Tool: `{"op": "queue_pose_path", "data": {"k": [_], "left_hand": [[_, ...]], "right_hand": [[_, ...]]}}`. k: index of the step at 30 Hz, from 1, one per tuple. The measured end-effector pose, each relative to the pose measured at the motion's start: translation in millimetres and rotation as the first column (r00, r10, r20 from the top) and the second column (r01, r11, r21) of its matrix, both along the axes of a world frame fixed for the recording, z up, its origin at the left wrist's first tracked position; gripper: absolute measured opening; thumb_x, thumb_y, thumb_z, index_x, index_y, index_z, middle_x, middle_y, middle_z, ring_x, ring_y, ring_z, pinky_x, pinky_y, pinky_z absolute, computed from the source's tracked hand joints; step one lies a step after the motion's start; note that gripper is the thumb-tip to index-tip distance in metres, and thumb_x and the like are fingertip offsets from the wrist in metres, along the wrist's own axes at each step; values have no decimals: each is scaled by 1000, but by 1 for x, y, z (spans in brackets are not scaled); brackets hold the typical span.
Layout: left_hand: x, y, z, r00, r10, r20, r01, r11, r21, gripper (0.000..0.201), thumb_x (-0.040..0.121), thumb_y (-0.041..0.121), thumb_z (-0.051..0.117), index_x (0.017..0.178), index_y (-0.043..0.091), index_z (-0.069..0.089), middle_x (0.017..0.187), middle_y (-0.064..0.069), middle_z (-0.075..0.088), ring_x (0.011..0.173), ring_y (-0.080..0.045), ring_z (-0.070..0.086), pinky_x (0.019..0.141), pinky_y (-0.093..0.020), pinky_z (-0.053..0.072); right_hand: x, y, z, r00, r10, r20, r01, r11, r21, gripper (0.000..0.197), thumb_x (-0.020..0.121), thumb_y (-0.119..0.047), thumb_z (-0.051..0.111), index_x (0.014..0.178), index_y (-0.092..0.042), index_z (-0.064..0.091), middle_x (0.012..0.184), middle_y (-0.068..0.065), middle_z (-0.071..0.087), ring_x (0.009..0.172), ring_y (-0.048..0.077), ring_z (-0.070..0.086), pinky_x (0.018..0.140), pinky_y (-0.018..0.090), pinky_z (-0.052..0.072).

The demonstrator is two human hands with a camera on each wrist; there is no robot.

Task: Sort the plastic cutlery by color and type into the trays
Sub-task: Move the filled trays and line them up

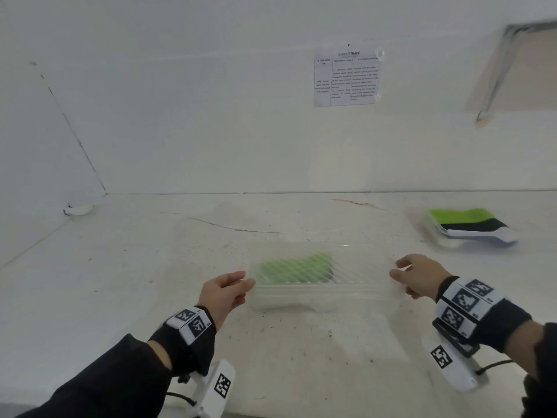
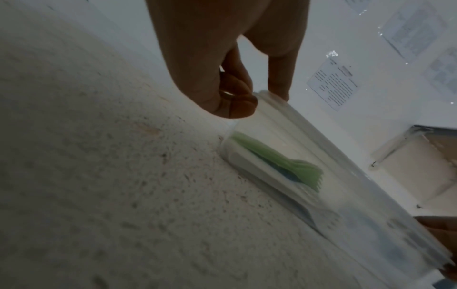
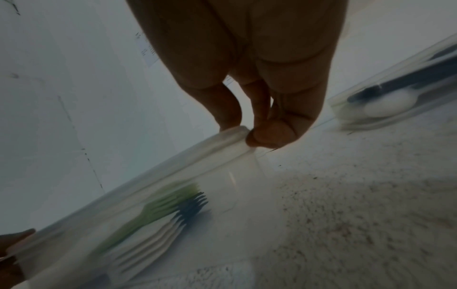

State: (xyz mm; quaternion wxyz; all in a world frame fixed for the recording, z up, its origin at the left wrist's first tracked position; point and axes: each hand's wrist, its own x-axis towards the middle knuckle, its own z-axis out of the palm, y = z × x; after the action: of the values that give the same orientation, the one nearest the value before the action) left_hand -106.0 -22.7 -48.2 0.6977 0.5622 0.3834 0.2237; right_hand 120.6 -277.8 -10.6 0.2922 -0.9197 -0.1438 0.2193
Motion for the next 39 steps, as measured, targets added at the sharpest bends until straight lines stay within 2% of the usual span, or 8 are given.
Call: {"op": "queue_pose_path", "data": {"k": [5, 9, 13, 18, 22, 26, 31, 39], "left_hand": [[1, -1, 0, 1000, -2, -9, 1, 990, -144, 20, 81, 1, 68, 99, 4, 60, 81, -7, 60, 66, -16, 54, 51, -17, 54], [4, 1, 6, 998, -33, -59, 15, 959, -283, 3, 85, 0, 62, 84, -1, 60, 80, -11, 58, 69, -19, 52, 45, -17, 53], [9, 8, 10, 990, -74, -117, 39, 960, -279, 3, 87, -3, 58, 84, -3, 57, 79, -13, 55, 67, -19, 50, 42, -17, 51], [10, 6, 18, 982, -96, -165, 53, 968, -247, 7, 89, -3, 56, 82, -2, 56, 78, -13, 54, 67, -20, 50, 41, -17, 50], [25, 3, 27, 898, -132, -420, 138, 990, -17, 12, 90, 12, 54, 100, 7, 49, 81, -7, 47, 64, -21, 48, 51, -26, 45], [55, 2, 25, 813, -3, -582, 293, 866, 405, 41, 97, 29, 41, 133, 9, 39, 122, -17, 52, 107, -32, 52, 86, -35, 43], [76, 10, 15, 770, 11, -638, 439, 716, 543, 43, 101, 27, 28, 141, 13, 33, 135, -23, 43, 116, -36, 49, 90, -33, 38], [81, 12, 12, 754, -38, -656, 493, 694, 525, 41, 103, 30, 18, 138, 12, 28, 122, -25, 54, 108, -36, 55, 84, -32, 38]], "right_hand": [[-4, 0, -7, 999, -49, -16, 50, 997, 64, 39, 94, -23, 52, 128, -5, 44, 104, 10, 48, 63, 19, 52, 54, 26, 48], [-1, 0, -10, 967, -121, -226, 163, 970, 178, 46, 93, -17, 54, 133, 1, 41, 96, 12, 52, 62, 22, 54, 63, 32, 53], [4, -2, -7, 935, -145, -324, 221, 951, 214, 41, 89, -7, 59, 126, 6, 48, 79, 12, 54, 59, 22, 53, 47, 26, 53], [1, 2, -7, 970, -118, -213, 144, 983, 114, 41, 92, -14, 56, 129, 2, 46, 78, 7, 51, 60, 19, 52, 66, 30, 52], [-6, 14, -5, 995, -55, -78, 52, 998, -42, 41, 98, -19, 39, 134, 1, 38, 113, 15, 51, 90, 30, 58, 78, 36, 51], [-12, 36, -7, 988, 28, 152, -3, 987, -159, 50, 100, -28, 29, 143, -4, 23, 143, 21, 30, 127, 36, 41, 101, 38, 36], [-2, 48, -6, 981, 52, 188, -19, 985, -174, 49, 101, -34, 25, 143, -9, 25, 141, 19, 31, 121, 38, 46, 98, 39, 38], [5, 52, -20, 979, 39, 200, -16, 993, -114, 40, 101, -28, 25, 132, -5, 33, 127, 20, 40, 111, 40, 51, 90, 38, 40]]}}
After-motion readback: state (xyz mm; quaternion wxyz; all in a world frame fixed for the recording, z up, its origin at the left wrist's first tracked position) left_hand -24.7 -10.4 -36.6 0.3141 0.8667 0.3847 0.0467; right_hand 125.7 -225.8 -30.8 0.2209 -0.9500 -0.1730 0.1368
